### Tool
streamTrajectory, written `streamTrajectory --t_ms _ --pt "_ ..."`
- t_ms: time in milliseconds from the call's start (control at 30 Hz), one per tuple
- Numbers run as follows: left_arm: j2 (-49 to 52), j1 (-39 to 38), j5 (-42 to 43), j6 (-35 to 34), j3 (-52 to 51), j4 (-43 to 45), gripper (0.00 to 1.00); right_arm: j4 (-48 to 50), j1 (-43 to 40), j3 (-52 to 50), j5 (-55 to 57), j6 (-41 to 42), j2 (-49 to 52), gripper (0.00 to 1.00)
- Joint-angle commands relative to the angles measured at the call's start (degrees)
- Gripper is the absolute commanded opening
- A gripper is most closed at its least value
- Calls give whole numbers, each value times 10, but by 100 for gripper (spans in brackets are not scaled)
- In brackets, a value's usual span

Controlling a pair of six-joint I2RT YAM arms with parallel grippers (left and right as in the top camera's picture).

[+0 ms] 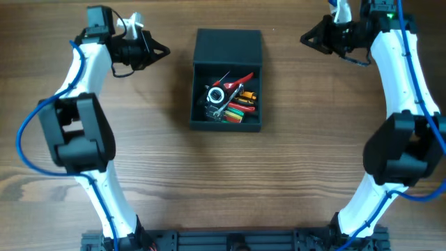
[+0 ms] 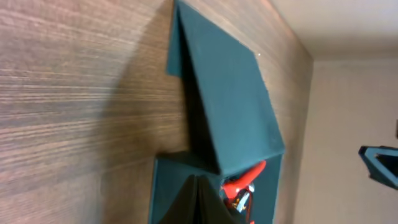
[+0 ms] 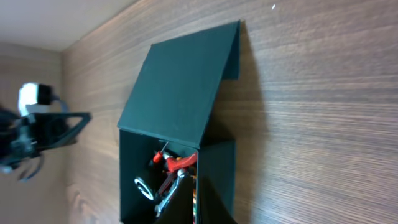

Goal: Pack container
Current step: 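Move both grippers to the raised lid of the green box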

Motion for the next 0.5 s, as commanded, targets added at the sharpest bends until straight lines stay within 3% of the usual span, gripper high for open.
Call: streamTrajectory --t_ms 0,467 --pt "29 -4 40 -31 2 19 4 2 -1 1 -59 6 31 4" --pt "83 -13 81 -101 2 106 4 12 -1 -1 -107 19 72 4"
